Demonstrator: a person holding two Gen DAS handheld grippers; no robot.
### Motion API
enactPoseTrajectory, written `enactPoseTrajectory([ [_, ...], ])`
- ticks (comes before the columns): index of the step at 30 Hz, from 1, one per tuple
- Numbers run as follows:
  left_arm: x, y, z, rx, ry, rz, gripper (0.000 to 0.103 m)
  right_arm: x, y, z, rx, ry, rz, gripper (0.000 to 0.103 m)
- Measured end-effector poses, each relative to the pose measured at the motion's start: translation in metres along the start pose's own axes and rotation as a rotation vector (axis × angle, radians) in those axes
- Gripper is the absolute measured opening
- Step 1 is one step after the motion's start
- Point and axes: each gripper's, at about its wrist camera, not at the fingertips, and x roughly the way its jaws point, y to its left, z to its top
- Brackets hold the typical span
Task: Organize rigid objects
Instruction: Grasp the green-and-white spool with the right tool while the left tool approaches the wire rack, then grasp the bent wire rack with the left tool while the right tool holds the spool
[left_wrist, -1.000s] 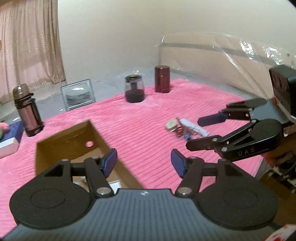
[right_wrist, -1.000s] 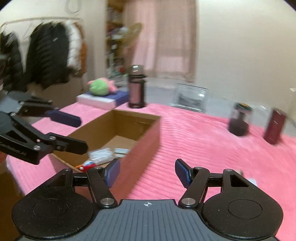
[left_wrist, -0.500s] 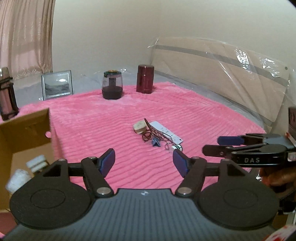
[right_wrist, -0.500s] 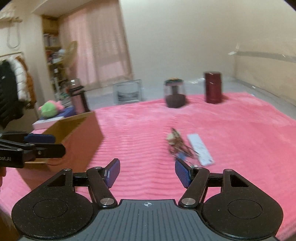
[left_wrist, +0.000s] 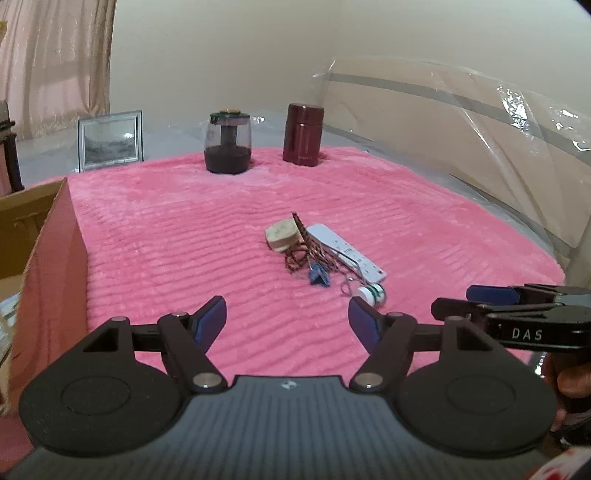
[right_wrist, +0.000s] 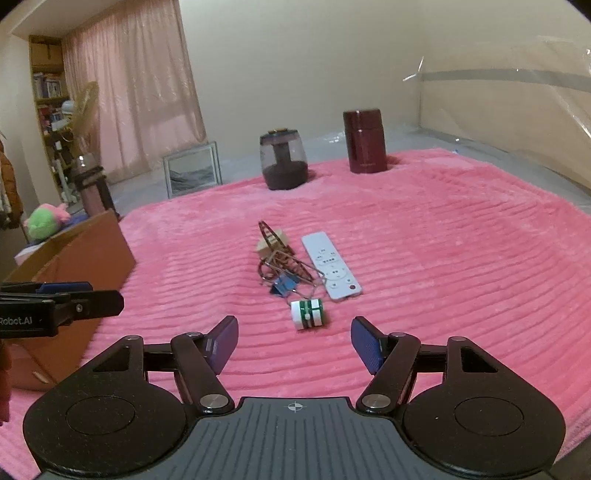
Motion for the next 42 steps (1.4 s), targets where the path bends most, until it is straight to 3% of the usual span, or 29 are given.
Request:
enactPoseTrajectory([
  [2, 0.012, 0.001, 0.000, 0.005, -0.002, 0.009, 0.075, 0.012, 0.000, 0.001, -0.016, -0.001, -0.007, 0.065],
  [7, 0.044, 0.008, 0.002, -0.024, 0.040, 0.003, 0.075, 0.046, -0.002, 0.001, -0.021, 0.013, -0.027, 0.065],
  [15, 0.085, 0.009, 0.000, 0.021, 0.073, 0.026, 0.077, 0.090, -0.004, -0.002, -0.038, 0.042, -0.062, 0.064],
  [23, 0.106, 0.014, -0.001, 0.023, 0.093, 0.020, 0.079, 0.120, 0.000, -0.005, -0.075, 0.060, -0.091, 0.049],
  [26, 0.111, 0.013, -0.001, 0.029, 0.095, 0.012, 0.079, 0.124, -0.001, -0.006, -0.083, 0.064, -0.102, 0.043],
  [29, 0.114, 0.011, -0.001, 0.027, 0.098, 0.000, 0.079, 0.126, -0.004, -0.006, -0.072, 0.072, -0.091, 0.029],
  [42, 0.137, -0.038, 0.002, 0.209, 0.066, -0.040, 0.084, 0.096, -0.038, 0.001, -0.010, 0.030, -0.155, 0.028],
])
